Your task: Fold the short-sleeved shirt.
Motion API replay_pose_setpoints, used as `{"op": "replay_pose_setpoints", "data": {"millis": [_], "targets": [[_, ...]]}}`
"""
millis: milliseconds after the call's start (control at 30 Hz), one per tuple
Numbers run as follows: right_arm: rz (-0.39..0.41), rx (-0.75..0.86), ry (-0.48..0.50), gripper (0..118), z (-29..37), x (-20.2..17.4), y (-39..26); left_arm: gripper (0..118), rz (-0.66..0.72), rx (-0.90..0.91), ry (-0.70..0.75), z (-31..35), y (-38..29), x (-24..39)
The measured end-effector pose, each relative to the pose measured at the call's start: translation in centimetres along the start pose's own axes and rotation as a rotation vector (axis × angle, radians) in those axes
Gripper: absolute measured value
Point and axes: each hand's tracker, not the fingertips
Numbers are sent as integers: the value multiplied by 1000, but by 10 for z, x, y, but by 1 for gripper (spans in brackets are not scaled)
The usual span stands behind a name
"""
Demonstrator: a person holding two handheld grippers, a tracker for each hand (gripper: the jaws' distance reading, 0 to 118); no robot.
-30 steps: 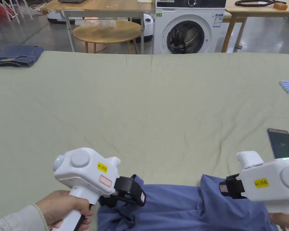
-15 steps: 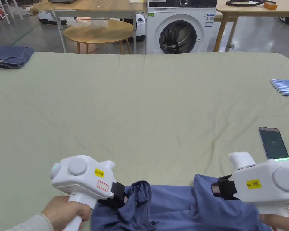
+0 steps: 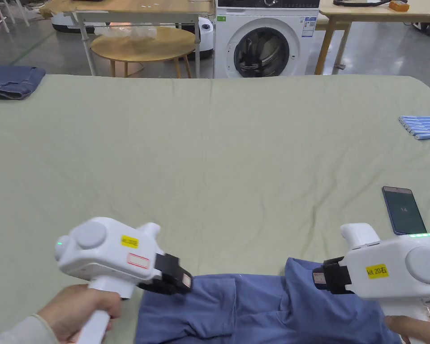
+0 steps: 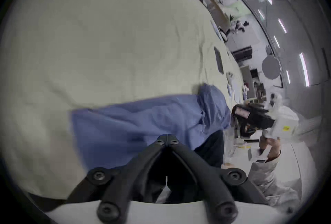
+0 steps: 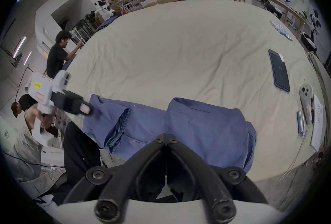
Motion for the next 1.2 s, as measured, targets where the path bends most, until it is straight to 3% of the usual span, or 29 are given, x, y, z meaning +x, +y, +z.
{"op": "replay_pose_setpoints", "data": {"millis": [100, 233, 300, 333, 400, 433, 567, 700, 733, 767, 800, 833, 1067, 1200], "targets": [[7, 0, 13, 0, -5, -5, 3, 0, 20, 71, 76, 41, 0, -25], [16, -2, 28, 0, -7, -13, 4, 0, 111, 35, -19, 48, -11, -60], [21, -8, 33, 0, -8, -15, 4, 0, 95, 37, 1, 42, -15, -62], [25, -13, 32, 0, -8, -15, 4, 19, 90, 23, 2, 39, -19, -55], [30, -13, 27, 0, -7, -15, 4, 103, 98, 9, -33, 29, -24, -58], [29, -12, 26, 0, -5, -16, 2, 112, 127, -40, -29, 19, -27, -60], [25, -6, 21, 0, 1, -13, 1, 109, 257, -60, -96, -12, -30, -84], [18, -8, 7, 0, 1, -8, -1, 109, 224, -32, -140, -25, -31, -72], [13, -9, 9, 0, 1, -7, -1, 104, 205, -50, -183, -26, -29, -68], [9, -11, 11, 0, 0, -6, -1, 79, 194, -63, -211, -30, -29, -61], [6, -11, 11, 0, 0, -5, -2, 35, 189, -63, -166, -35, -30, -54], [4, -12, 8, 0, -1, -4, -2, 1, 161, -73, -123, -38, -32, -51], [-3, -8, 2, 0, 6, 0, -6, 1, 213, -34, -135, 24, -20, -79], [-3, -3, 0, 0, 3, 2, -5, 1, 186, 24, -43, 80, -18, -84]]}}
